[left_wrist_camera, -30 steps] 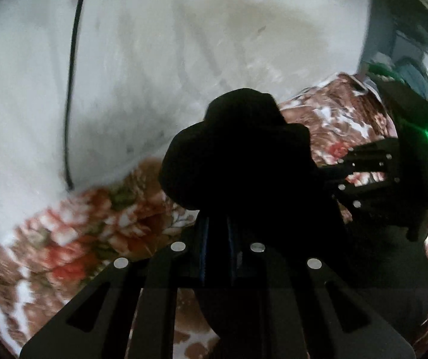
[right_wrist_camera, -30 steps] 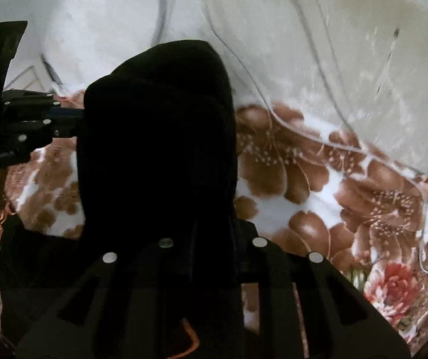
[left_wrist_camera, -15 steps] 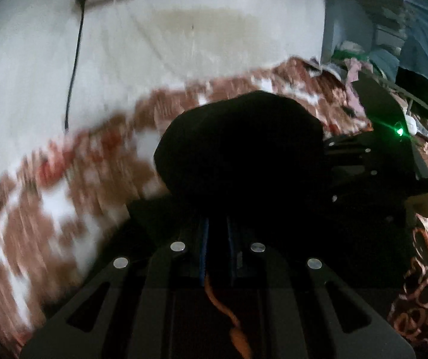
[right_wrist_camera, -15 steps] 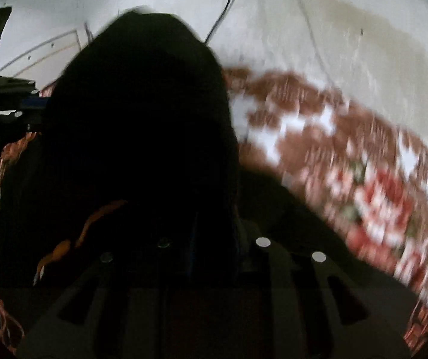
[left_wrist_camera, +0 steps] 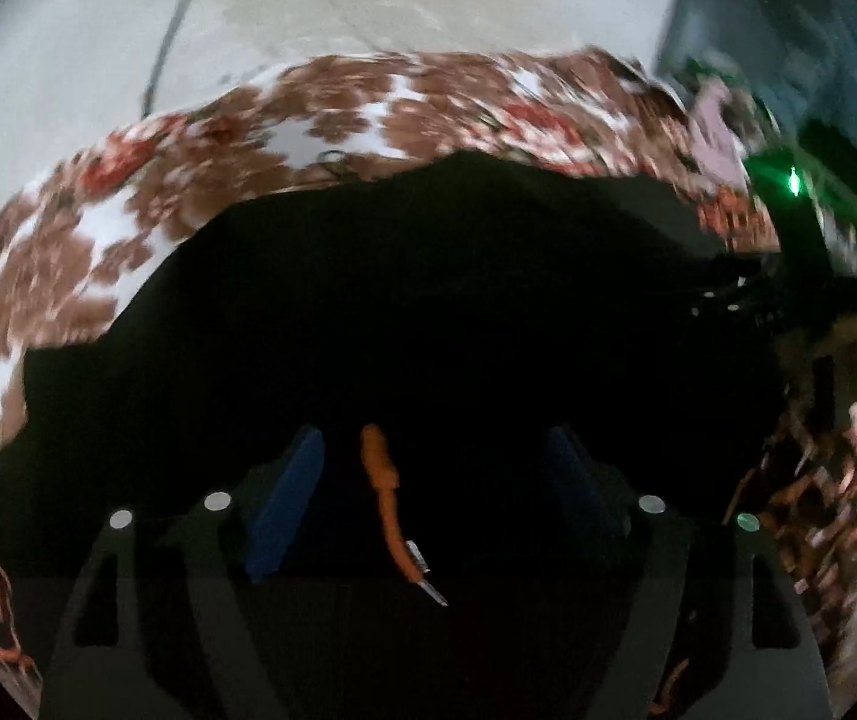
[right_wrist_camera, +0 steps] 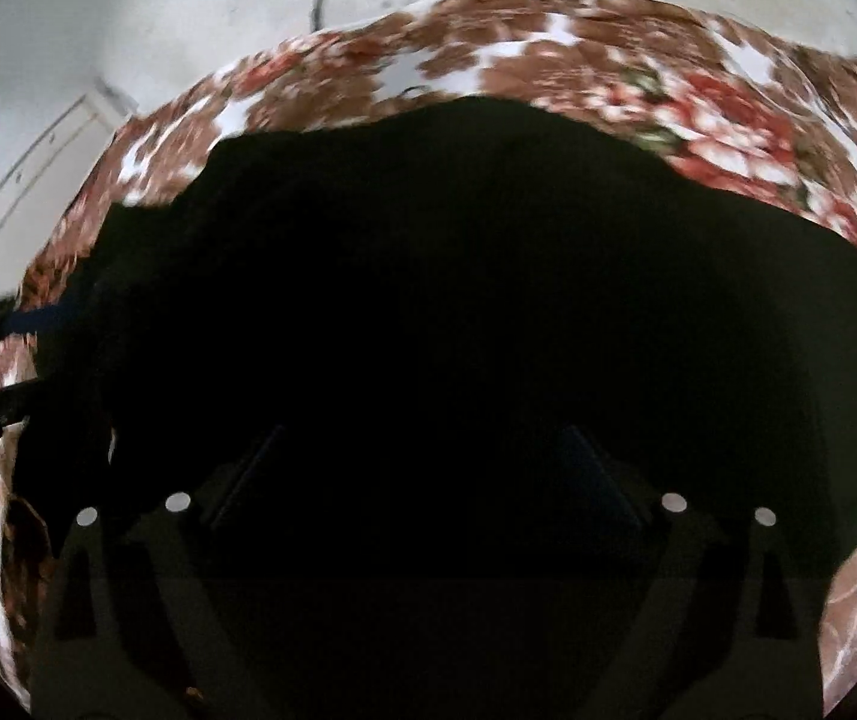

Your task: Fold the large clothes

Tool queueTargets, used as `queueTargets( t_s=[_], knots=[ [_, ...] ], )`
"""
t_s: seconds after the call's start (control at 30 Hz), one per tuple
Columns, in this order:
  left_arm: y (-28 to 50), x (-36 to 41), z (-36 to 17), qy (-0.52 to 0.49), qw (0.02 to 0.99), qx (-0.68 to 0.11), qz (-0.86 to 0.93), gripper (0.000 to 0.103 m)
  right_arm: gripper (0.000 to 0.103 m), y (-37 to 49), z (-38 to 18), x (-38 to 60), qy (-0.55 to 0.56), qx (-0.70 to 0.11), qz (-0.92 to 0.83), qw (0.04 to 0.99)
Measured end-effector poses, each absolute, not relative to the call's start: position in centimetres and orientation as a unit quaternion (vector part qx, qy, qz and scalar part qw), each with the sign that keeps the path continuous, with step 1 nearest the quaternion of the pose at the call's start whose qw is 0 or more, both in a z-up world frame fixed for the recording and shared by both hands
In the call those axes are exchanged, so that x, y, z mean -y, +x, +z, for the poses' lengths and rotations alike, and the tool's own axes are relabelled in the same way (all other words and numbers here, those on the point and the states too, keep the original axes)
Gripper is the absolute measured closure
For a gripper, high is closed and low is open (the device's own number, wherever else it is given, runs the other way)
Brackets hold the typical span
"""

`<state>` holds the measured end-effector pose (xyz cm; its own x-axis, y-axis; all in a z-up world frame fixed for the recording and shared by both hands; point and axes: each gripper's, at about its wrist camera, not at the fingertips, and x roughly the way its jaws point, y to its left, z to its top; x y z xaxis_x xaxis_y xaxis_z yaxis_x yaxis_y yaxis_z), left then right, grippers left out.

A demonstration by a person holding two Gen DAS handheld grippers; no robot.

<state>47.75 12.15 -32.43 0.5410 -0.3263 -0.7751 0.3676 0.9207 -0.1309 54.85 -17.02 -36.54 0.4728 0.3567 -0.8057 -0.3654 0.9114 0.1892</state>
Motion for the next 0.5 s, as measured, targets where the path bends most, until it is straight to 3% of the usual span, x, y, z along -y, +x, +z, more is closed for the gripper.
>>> queueTargets(
  t_s=[0.23, 0.3, 0.4, 0.43, 0.5],
  knots=[
    [57.9, -17.3, -30.9, -0.093, 0.883, -0.429, -0.165, 0.024, 0.010, 66.1, -33.5, 16.0, -0.027, -0.453, 0.215, 0.865],
    [61.0, -17.2, -31.5, -0.104, 0.880, -0.432, -0.167, 0.024, 0.010, 68.9, -34.0, 15.3, -0.008, -0.470, 0.219, 0.855],
    [65.6, -18.6, -34.6, -0.199, 0.845, -0.466, -0.172, 0.026, 0.012, 71.7, -35.9, 14.6, 0.034, -0.508, 0.232, 0.829],
    [67.0, -19.3, -36.0, -0.230, 0.828, -0.483, -0.168, 0.026, 0.019, 72.4, -36.6, 14.5, 0.056, -0.521, 0.236, 0.818],
    [68.7, -20.0, -37.7, -0.270, 0.811, -0.493, -0.163, 0.045, 0.030, 73.5, -37.7, 14.4, 0.099, -0.538, 0.245, 0.801]
  ],
)
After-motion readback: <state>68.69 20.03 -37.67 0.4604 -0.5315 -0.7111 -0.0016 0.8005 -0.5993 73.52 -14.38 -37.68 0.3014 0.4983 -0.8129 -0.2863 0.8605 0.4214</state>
